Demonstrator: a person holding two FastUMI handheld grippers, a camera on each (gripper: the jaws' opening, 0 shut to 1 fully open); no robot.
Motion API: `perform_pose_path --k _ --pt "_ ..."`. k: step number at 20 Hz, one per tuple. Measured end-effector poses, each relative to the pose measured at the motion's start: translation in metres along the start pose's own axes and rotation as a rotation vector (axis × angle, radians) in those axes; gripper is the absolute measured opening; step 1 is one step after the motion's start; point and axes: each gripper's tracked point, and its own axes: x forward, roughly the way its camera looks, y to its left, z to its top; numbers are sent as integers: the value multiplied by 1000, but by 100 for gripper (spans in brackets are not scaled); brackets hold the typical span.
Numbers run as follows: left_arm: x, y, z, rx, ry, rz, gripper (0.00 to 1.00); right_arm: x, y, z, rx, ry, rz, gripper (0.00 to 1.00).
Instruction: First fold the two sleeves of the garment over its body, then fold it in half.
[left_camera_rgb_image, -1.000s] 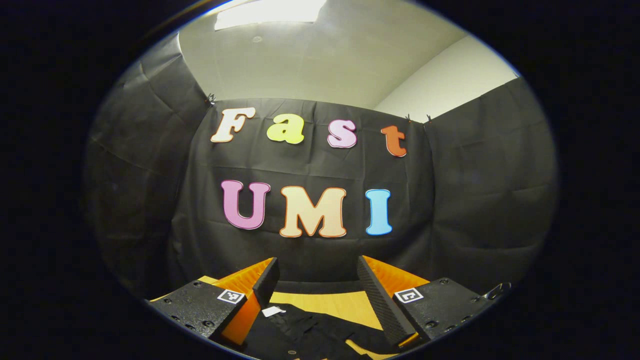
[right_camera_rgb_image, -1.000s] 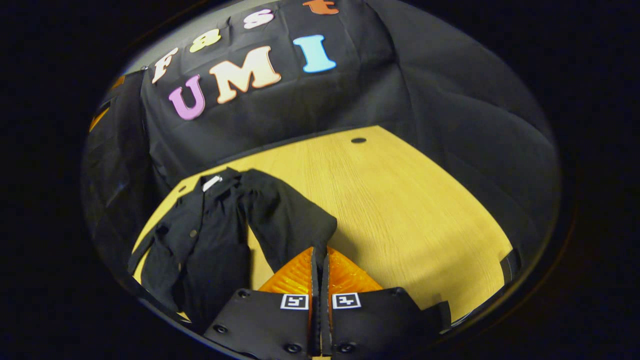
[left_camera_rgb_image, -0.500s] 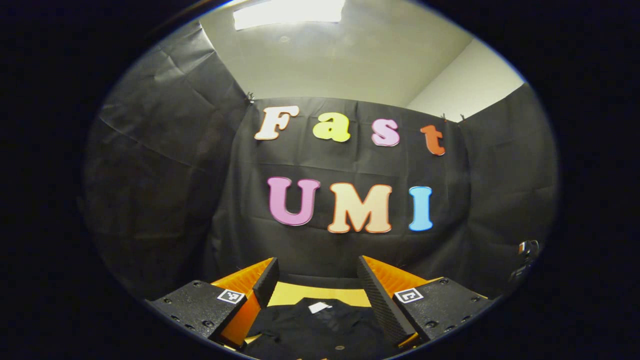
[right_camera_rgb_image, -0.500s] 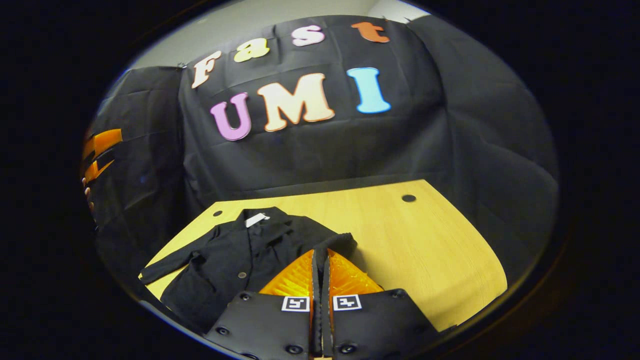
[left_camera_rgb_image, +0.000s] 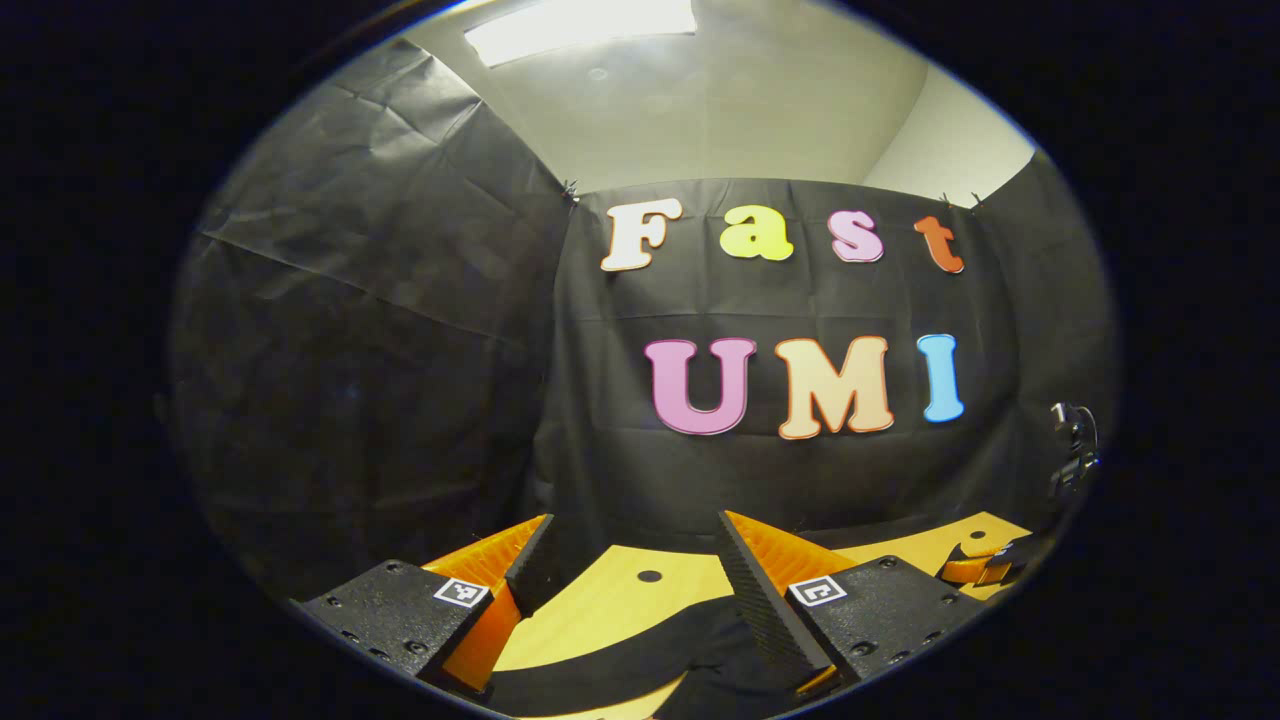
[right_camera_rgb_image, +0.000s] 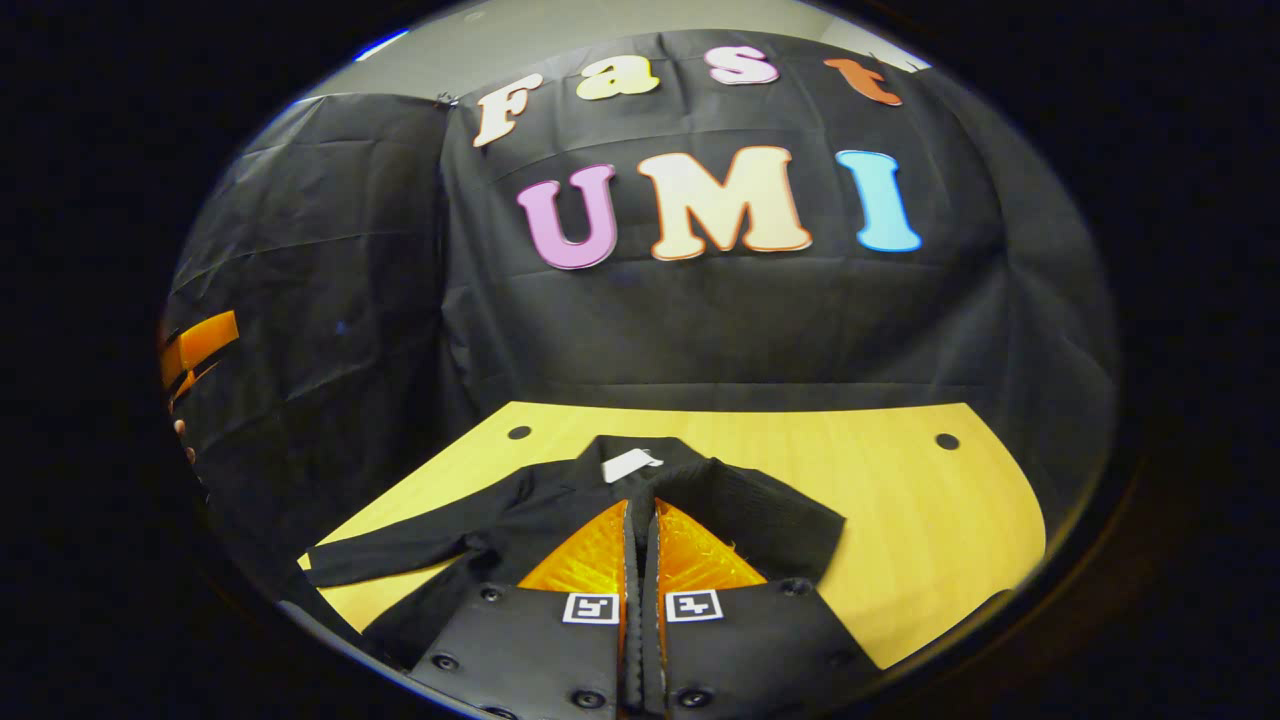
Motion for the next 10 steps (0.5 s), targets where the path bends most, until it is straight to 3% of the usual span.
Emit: perform_pose_path --k 10 --pt "15 103 -42 3 68 82 92 90 127 -5 -114 62 72 3"
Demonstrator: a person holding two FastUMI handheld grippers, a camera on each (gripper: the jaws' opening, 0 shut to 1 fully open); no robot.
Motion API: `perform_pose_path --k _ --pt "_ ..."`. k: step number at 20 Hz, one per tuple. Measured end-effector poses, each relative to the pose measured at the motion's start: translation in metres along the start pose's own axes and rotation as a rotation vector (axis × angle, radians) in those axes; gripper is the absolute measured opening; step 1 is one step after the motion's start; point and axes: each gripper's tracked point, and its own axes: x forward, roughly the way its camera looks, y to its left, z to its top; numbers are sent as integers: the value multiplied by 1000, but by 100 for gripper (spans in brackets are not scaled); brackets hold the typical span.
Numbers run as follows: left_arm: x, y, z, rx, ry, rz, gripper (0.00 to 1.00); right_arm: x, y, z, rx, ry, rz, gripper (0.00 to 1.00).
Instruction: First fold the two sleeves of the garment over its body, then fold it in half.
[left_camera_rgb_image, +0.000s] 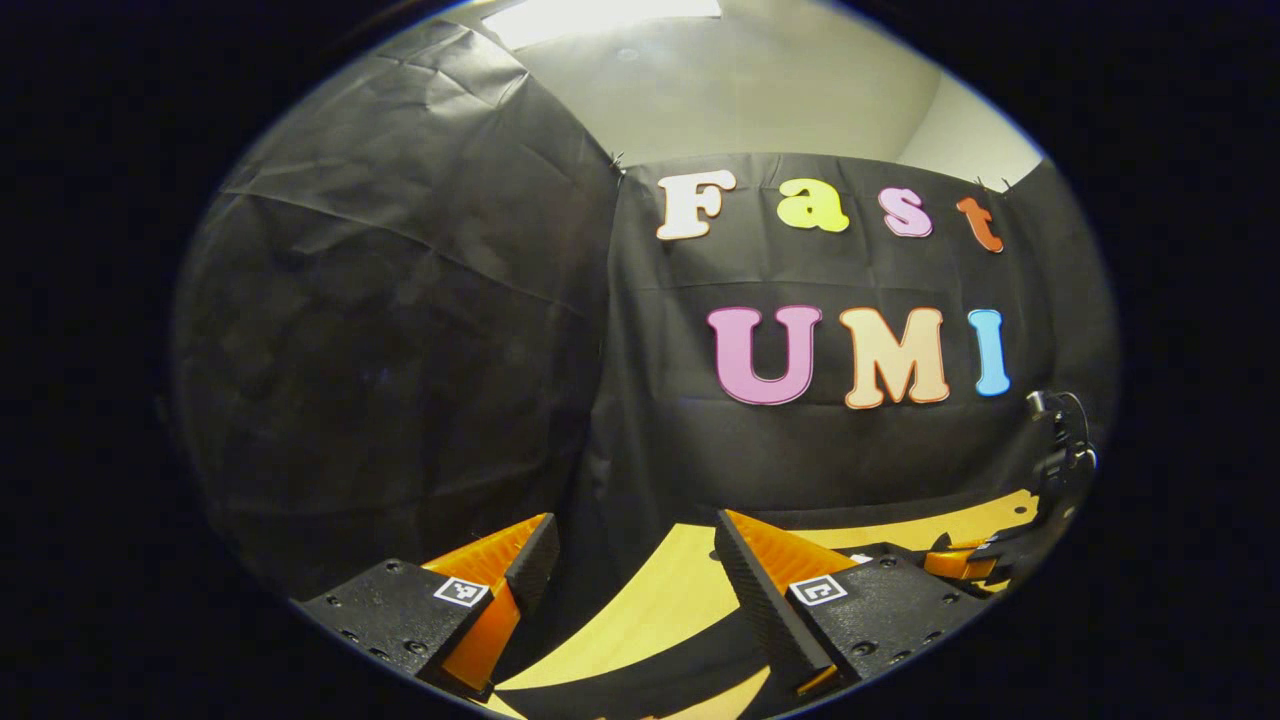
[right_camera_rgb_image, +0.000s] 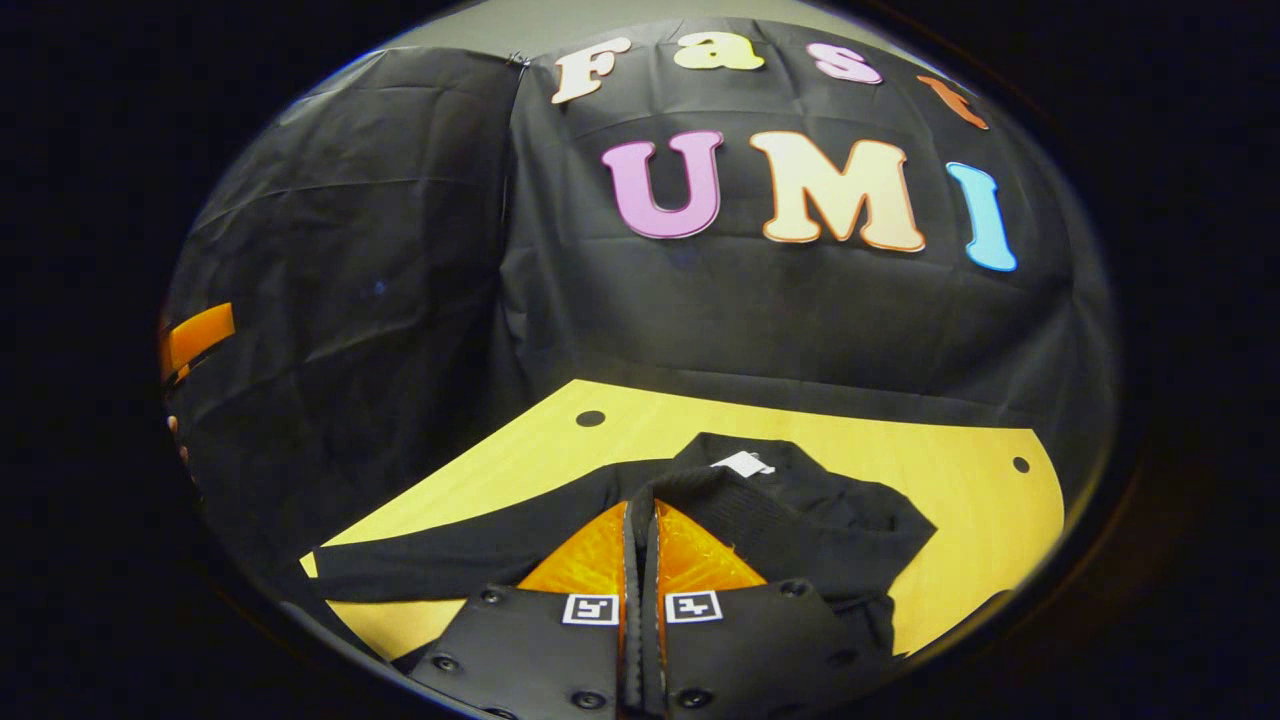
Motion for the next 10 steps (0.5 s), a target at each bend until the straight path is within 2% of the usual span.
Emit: perform_pose_path --k 5,7,8,10 --pt "2 30 -32 0 67 27 92 42 28 -4 -42 48 -42 3" --pt "3 36 -47 4 108 31 92 52 47 0 -16 54 12 7" --pt "2 38 -55 6 123 31 92 52 60 6 6 45 64 22" --pt "-2 40 -71 25 156 30 92 41 67 22 30 -4 97 73"
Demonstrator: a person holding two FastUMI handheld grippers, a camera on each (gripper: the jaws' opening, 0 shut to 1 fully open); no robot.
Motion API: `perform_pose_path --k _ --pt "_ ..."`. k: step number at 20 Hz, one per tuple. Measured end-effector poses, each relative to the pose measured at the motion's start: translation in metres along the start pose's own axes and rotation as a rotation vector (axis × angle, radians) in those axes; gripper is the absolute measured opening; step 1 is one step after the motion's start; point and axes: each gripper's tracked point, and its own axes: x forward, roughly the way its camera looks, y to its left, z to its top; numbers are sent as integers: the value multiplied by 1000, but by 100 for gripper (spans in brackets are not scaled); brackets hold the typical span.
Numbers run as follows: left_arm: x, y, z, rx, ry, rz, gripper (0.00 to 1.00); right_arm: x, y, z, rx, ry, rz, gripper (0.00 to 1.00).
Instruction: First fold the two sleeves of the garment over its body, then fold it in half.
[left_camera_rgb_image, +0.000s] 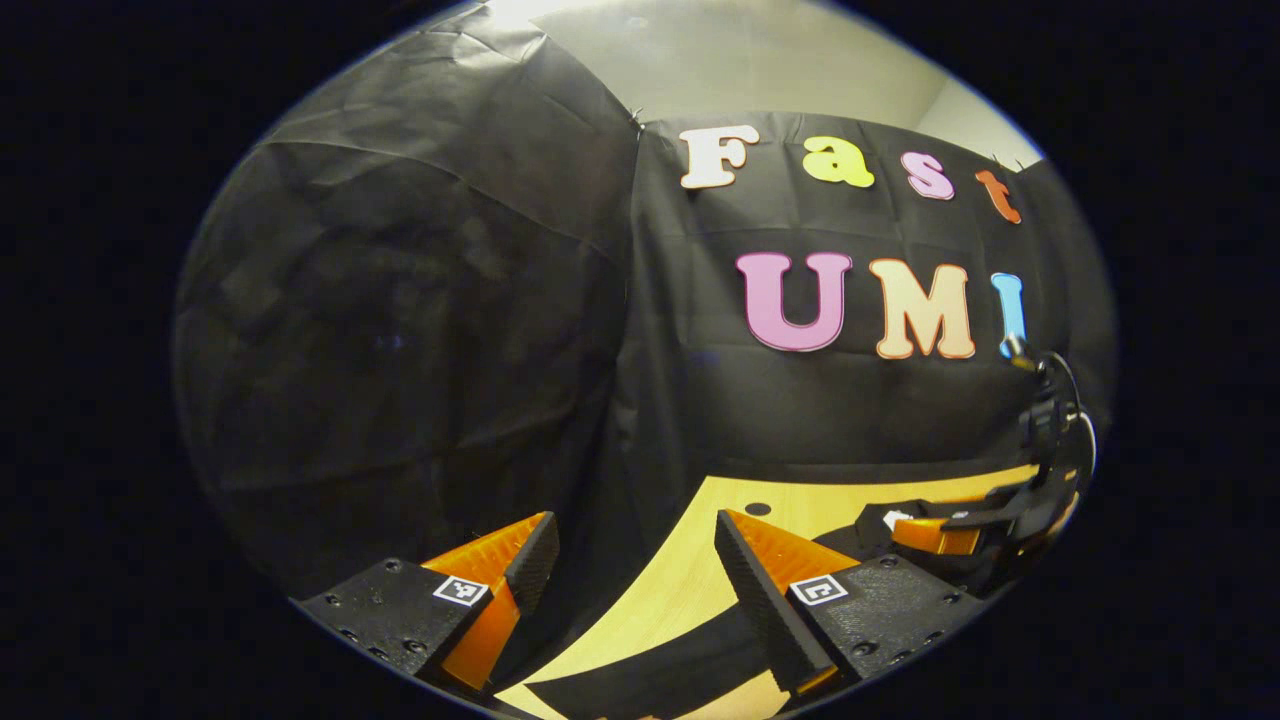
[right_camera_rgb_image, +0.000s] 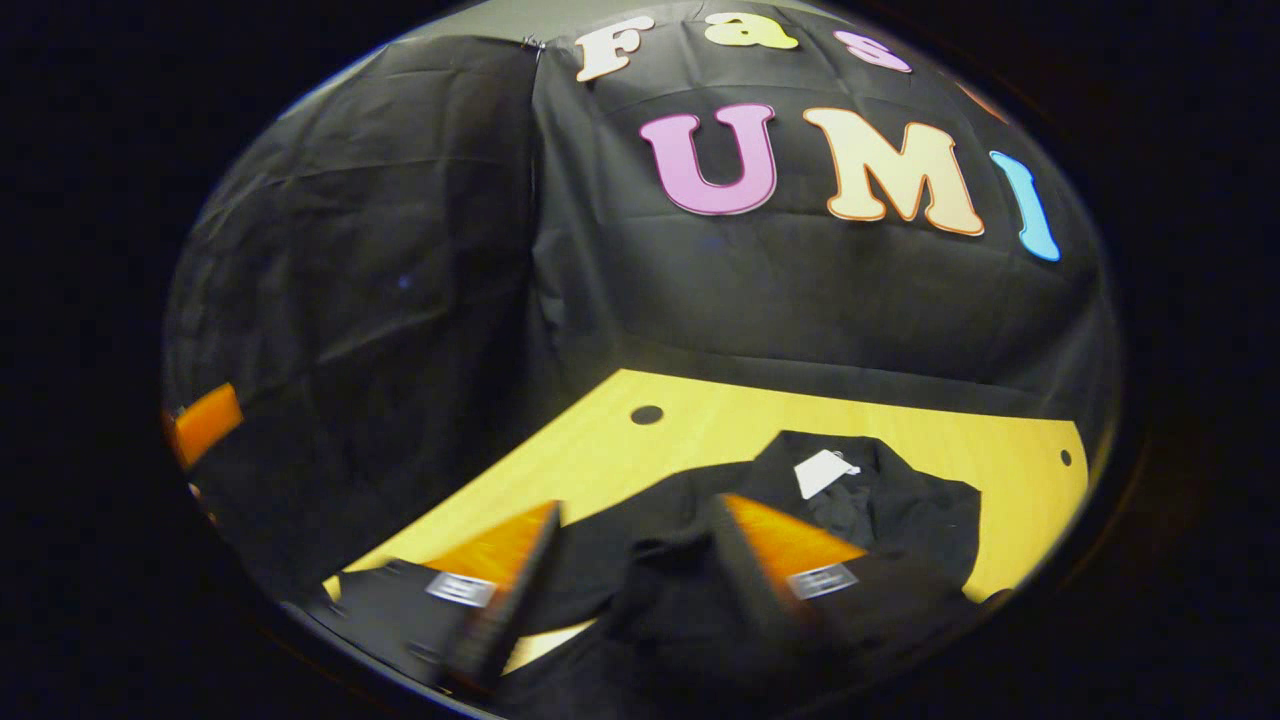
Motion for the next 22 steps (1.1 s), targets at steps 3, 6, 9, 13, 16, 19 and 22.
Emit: perform_pose_path --k 3,6,9,13,16,19,22 --pt "-5 3 -35 11 88 19 93 -45 -16 37 -49 -138 -21 99" --pt "-10 0 -80 -29 216 18 93 -101 -32 61 -60 -278 -44 98" --pt "-18 -2 -119 -47 336 36 94 -146 -58 62 -25 -338 -76 97" --pt "-34 -8 -179 -61 498 33 94 -194 -98 53 3 -355 -165 100" --pt "-39 -11 -216 -68 581 53 95 -210 -121 32 6 -329 -225 94" --pt "-43 -6 -243 -31 637 69 95 -219 -132 17 24 -295 -242 97" --pt "-44 -6 -261 -13 686 86 94 -234 -147 19 27 -314 -281 97"
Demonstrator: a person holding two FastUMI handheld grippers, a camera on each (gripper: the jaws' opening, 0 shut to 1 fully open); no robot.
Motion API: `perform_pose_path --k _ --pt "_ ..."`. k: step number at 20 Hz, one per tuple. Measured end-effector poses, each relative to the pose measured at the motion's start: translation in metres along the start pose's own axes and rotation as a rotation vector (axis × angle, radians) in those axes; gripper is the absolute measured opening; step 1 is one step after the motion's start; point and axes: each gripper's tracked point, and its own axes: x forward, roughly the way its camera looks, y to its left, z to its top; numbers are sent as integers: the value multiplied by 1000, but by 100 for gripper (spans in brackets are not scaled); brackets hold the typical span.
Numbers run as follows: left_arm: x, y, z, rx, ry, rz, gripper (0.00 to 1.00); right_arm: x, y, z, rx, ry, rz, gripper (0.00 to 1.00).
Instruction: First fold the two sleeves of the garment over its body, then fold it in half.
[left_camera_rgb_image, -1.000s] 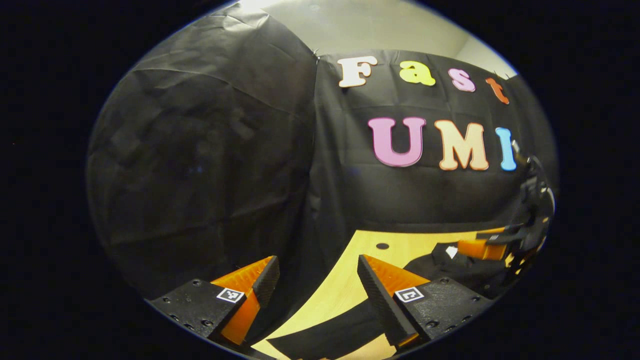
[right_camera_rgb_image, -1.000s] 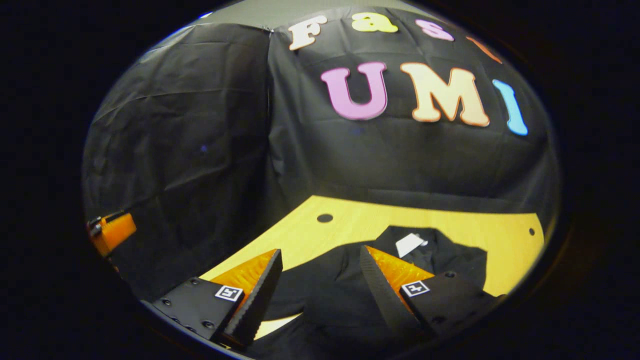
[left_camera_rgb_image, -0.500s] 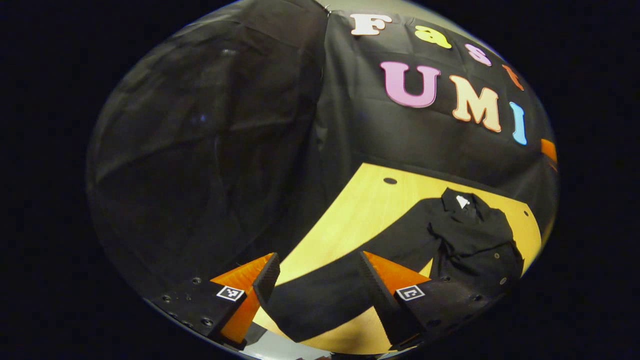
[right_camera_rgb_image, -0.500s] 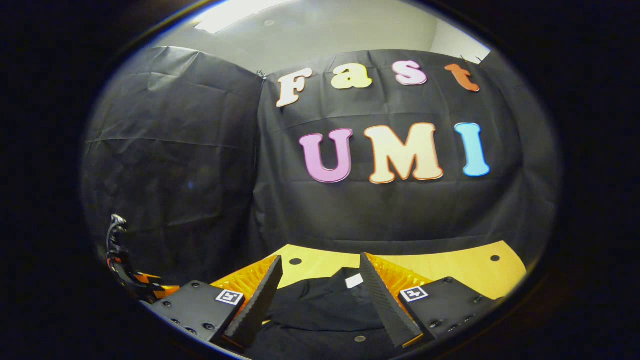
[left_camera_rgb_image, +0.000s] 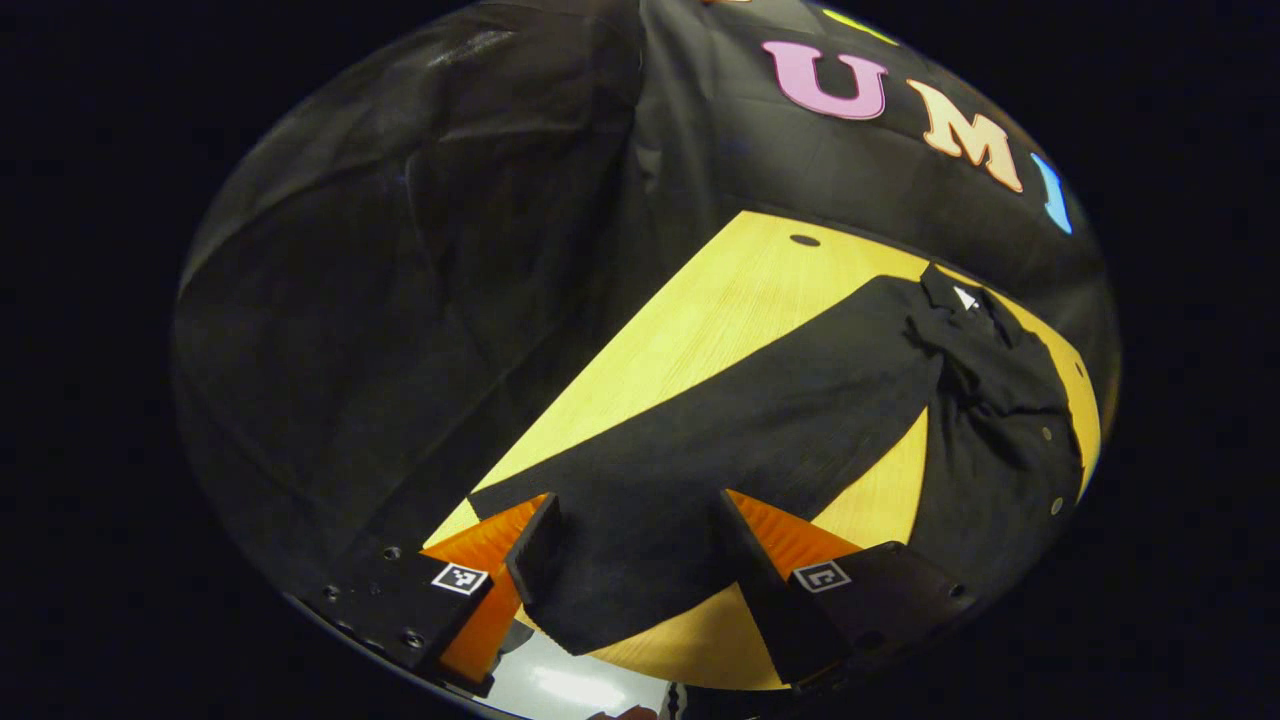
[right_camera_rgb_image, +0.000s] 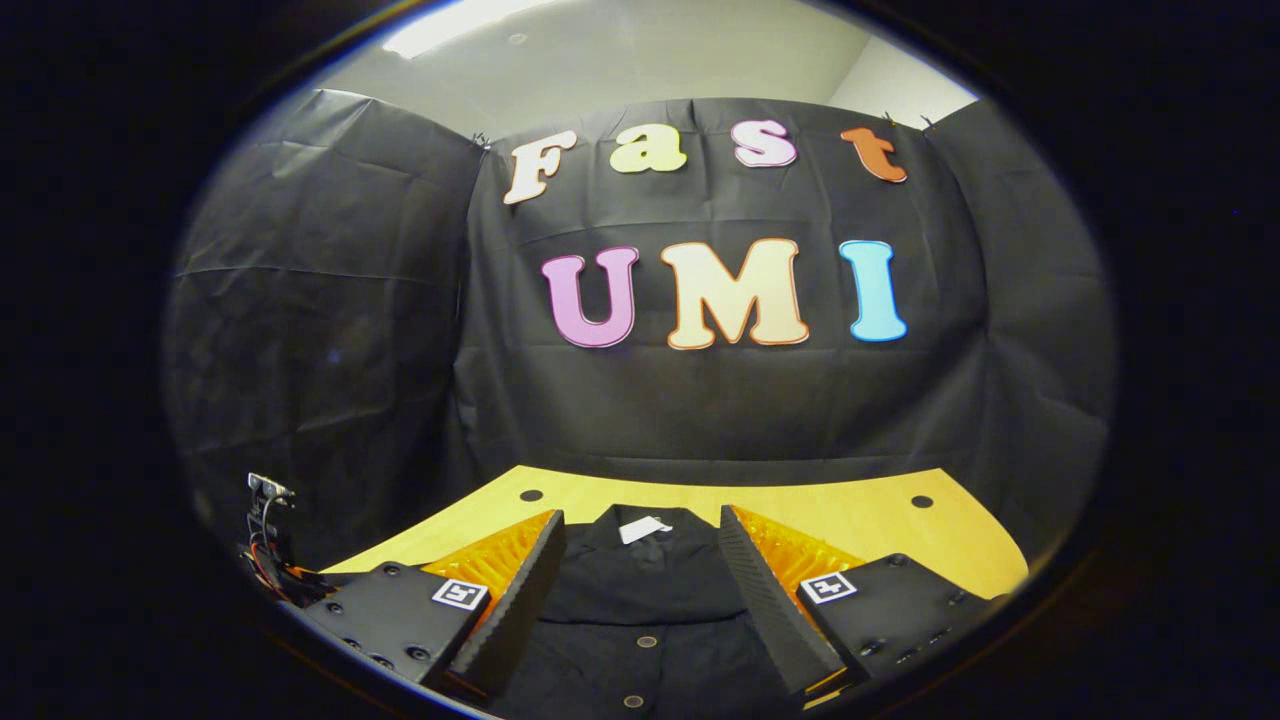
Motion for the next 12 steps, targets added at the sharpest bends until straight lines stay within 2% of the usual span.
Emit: perform_pose_path --k 3,6,7,10,11,12 --pt "0 -1 -7 -14 -2 9 95 -9 -10 2 2 -13 -16 94" --pt "-1 -6 -10 -59 11 -12 93 -17 -20 2 1 -12 -31 94" --pt "-2 -9 -10 -54 5 -24 88 -20 -21 1 -1 -12 -34 94" --pt "-6 -18 -9 3 -32 -88 41 -31 -27 -3 8 -17 -38 94" --pt "-7 -25 -8 21 -50 -106 33 -35 -29 -7 12 -15 -38 94" --pt "-6 -24 -7 33 -63 -96 16 -39 -31 -10 18 -14 -40 94"
